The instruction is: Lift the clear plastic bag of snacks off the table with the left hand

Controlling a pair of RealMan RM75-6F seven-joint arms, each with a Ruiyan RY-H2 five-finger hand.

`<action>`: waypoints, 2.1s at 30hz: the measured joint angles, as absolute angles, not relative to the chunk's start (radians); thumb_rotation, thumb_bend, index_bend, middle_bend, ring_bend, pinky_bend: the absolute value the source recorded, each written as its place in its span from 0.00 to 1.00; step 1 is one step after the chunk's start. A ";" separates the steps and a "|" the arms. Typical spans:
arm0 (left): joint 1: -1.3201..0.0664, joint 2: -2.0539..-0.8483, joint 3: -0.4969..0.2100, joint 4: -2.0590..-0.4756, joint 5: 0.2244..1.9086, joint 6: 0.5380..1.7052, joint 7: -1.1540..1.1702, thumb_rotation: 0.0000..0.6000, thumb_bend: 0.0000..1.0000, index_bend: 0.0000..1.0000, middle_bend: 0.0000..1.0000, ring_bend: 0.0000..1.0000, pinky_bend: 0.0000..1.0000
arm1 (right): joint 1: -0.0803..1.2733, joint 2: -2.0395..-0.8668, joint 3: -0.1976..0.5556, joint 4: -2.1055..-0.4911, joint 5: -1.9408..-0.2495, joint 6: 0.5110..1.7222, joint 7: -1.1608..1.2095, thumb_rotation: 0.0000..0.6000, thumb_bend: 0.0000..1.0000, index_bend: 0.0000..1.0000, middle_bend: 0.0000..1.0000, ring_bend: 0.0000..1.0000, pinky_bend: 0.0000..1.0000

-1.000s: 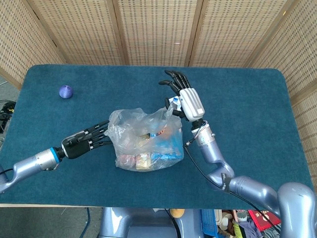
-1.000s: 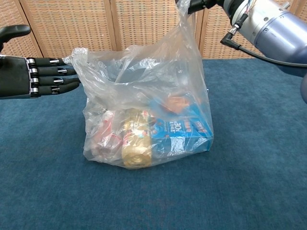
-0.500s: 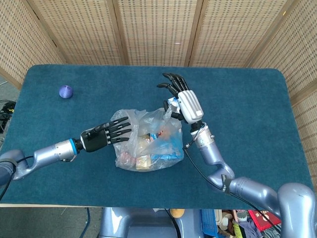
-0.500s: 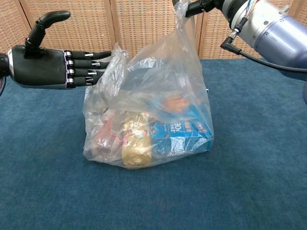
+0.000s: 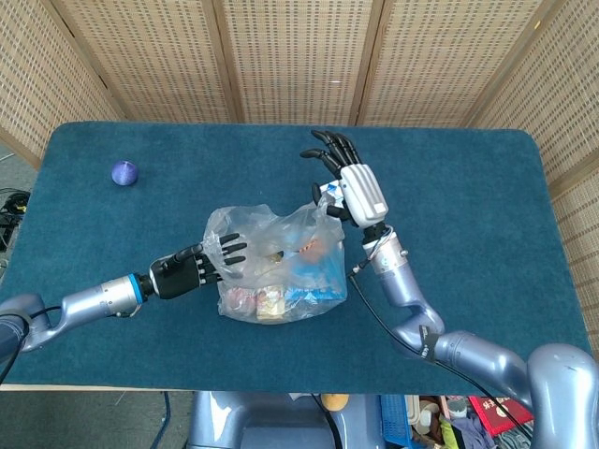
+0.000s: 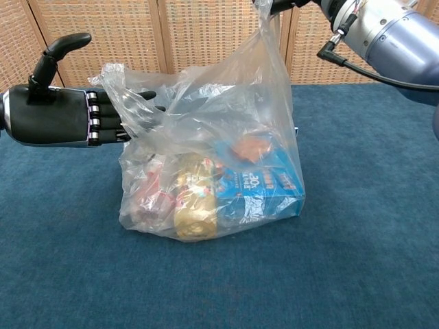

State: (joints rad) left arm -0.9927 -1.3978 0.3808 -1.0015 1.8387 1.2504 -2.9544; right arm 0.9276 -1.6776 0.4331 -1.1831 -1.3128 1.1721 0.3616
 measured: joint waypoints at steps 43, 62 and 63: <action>-1.011 -1.445 0.141 -1.202 1.665 1.215 -2.303 0.49 0.32 0.17 0.08 0.15 0.20 | 0.898 -1.604 0.425 -1.301 -1.342 1.204 0.341 1.00 0.64 0.26 0.11 0.00 0.00; -1.039 -1.425 0.079 -1.288 1.690 1.147 -2.197 0.48 0.32 0.14 0.06 0.12 0.17 | 0.904 -1.561 0.429 -1.378 -1.353 1.201 0.313 1.00 0.65 0.26 0.11 0.00 0.00; -1.042 -1.423 0.075 -1.295 1.690 1.142 -2.187 0.48 0.32 0.14 0.06 0.11 0.17 | 0.903 -1.560 0.428 -1.379 -1.353 1.201 0.313 1.00 0.65 0.26 0.11 0.00 0.00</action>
State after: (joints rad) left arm -1.0425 -1.4229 0.0748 -1.2951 1.6899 1.1415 -2.1871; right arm 0.9033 -1.5604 0.4285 -1.3792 -1.3533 1.2005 0.3132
